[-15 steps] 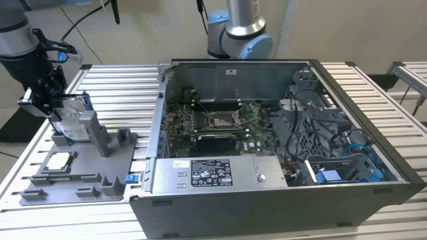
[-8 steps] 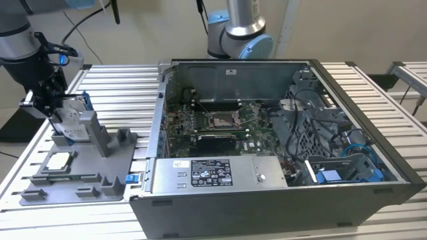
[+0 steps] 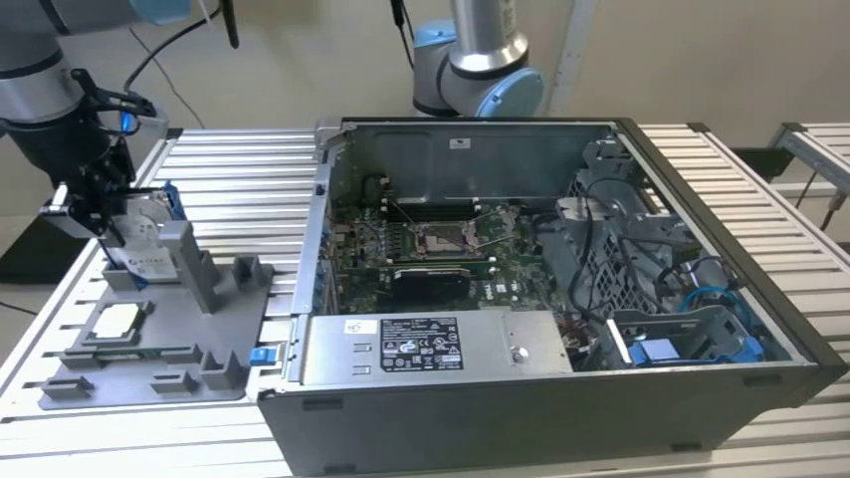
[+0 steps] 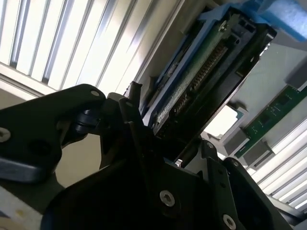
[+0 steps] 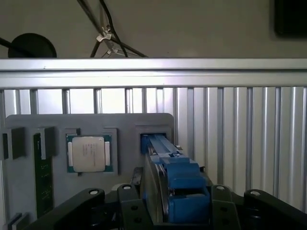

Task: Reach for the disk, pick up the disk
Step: 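Pick up the disk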

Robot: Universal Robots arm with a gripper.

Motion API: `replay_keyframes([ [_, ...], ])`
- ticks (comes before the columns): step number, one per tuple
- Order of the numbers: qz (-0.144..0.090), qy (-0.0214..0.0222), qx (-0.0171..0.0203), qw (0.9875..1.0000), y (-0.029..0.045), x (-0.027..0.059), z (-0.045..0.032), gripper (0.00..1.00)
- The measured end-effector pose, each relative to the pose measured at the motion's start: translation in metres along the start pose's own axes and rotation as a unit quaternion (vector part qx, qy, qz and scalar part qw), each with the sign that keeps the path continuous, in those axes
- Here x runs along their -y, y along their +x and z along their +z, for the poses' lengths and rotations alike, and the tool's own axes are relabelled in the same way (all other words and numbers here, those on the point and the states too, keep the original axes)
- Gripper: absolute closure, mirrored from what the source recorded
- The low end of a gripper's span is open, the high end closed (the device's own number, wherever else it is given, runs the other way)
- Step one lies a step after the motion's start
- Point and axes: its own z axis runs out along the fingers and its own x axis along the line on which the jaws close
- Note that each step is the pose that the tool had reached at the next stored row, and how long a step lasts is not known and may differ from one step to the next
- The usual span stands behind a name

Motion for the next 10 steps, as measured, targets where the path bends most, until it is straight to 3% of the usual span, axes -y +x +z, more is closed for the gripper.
replay_keyframes([
  [3,0.0,0.0002,0.0012,1.0,0.0,0.0,0.0002,1.0],
  [5,0.0,0.0001,0.0066,1.0,0.0001,0.0001,0.0002,1.0],
  [10,0.0,0.0001,0.0072,1.0,0.0,0.0,0.0002,1.0],
])
